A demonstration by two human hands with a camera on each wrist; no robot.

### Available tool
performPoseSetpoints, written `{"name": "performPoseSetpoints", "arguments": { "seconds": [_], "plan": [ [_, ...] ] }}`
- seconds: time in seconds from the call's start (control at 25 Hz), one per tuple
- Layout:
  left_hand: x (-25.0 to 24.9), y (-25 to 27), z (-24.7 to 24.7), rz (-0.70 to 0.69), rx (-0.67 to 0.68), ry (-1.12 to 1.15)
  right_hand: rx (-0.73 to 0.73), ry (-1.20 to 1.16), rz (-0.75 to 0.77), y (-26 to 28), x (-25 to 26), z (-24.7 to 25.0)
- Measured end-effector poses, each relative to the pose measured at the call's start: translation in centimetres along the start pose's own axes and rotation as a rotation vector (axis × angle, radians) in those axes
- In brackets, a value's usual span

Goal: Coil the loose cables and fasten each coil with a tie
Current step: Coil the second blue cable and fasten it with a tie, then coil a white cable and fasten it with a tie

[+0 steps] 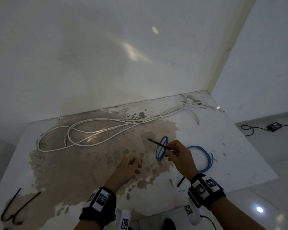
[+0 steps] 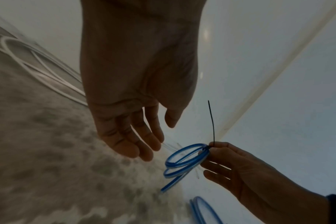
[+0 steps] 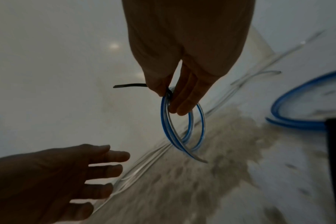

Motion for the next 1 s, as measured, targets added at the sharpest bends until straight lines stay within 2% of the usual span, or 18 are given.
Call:
{"name": "performPoseSetpoints", "arguments": {
  "seconds": [0.12, 0.24, 0.36, 0.44, 0.6, 0.68, 0.8, 0.92, 1.0],
  "plan": [
    [3.2, 0.0, -0.3, 0.107, 0.091, -0.05, -0.063, -0.043, -0.101, 1.1, -2.6, -1.5],
    [5.9, 0.1, 0.2, 0.18, 0.114, -0.086, -0.138, -0.134, -0.243, 2.9, -4.7, -2.4],
    [8.4, 0.1, 0.9, 0.158, 0.108, -0.222, -0.081, 0.078, -0.295, 4.7, -6.3, -2.7],
    [9.8, 0.2, 1.1, 0.095, 0.124, -0.334, 0.035, 0.328, -0.212, 5.6, -6.8, -2.7],
    [11.8, -0.1, 1.7, 0.027, 0.079, -0.394, 0.095, 0.698, 0.238, 6.2, -6.7, -2.3],
    [12.6, -0.4, 2.4, -0.025, 0.025, -0.415, 0.205, 0.813, 0.358, 5.9, -6.6, -2.9],
    [14.1, -1.1, 4.1, -0.192, -0.134, -0.672, 0.265, 0.981, 0.376, 5.2, -6.0, -3.5],
    [16.2, -1.2, 5.1, -0.181, -0.103, -0.93, 0.278, 0.996, 0.289, 5.4, -5.9, -3.9],
    [16.3, -0.9, 5.5, -0.218, -0.092, -0.94, 0.319, 0.933, 0.218, 5.6, -6.3, -3.8]
  ]
}}
Point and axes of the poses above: each hand's wrist, its own y-axis away from the middle knuckle, its own z-axis out of the back of the hand, x = y × z, the point moved 4 cm from there along -y, towards the middle knuckle, and after that the axes turned 8 degrees about -x, right-handed, at the moved point
